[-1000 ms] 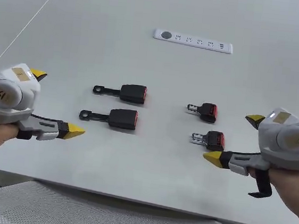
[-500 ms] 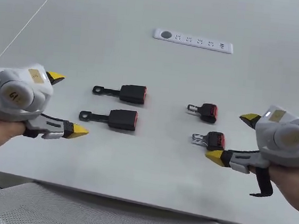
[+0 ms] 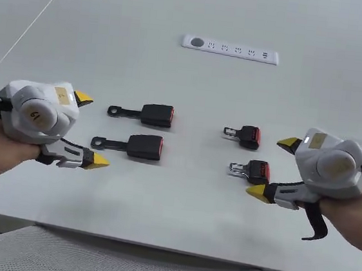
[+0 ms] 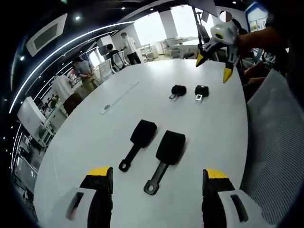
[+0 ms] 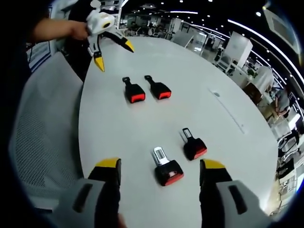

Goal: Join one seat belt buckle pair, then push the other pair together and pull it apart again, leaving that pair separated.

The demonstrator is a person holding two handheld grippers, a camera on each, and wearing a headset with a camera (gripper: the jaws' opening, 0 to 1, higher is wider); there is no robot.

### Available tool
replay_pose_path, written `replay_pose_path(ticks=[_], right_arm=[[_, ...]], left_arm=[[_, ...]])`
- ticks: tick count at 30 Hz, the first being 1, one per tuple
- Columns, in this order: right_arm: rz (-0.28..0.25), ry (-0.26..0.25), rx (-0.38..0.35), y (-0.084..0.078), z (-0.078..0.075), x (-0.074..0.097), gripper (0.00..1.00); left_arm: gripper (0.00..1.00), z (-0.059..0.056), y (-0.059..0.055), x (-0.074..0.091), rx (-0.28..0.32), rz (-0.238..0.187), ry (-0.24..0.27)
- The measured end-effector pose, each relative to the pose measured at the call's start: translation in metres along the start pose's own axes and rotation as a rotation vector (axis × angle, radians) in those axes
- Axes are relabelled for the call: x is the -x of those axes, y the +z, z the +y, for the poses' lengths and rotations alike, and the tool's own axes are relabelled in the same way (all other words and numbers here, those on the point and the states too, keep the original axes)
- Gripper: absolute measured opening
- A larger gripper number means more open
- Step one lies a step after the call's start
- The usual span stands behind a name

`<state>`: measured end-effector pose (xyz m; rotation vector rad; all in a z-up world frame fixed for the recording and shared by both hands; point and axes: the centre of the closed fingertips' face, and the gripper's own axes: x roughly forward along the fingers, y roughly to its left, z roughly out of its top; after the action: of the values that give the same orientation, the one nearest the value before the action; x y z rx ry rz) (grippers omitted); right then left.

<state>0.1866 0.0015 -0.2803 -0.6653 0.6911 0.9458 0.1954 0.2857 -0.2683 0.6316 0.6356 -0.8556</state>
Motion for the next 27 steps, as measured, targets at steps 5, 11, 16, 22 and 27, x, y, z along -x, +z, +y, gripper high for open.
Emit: replay_pose_path(ticks=[5,11,16,22,27], right_arm=[[0.010,0.020,0.018,-0.003,-0.007,-0.004,0.63],[0.029,0.034,0.056,-0.010,-0.011,-0.012,0.60],[0.046,0.047,0.060,-0.011,-0.012,-0.017,0.56],[0.059,0.082,0.085,-0.014,-0.009,-0.022,0.50],[0.072,0.094,0.090,-0.019,-0.010,-0.026,0.49]], left_arm=[[0.75,-0.007,-0.005,-0.010,-0.078,0.034,-0.049],[0.71,-0.004,-0.006,-0.020,-0.110,0.043,-0.081],[0.68,-0.004,-0.002,-0.031,-0.110,0.037,-0.104],[0.65,-0.007,0.003,-0.047,-0.131,0.045,-0.136],[0.66,-0.008,0.008,-0.058,-0.144,0.047,-0.156]])
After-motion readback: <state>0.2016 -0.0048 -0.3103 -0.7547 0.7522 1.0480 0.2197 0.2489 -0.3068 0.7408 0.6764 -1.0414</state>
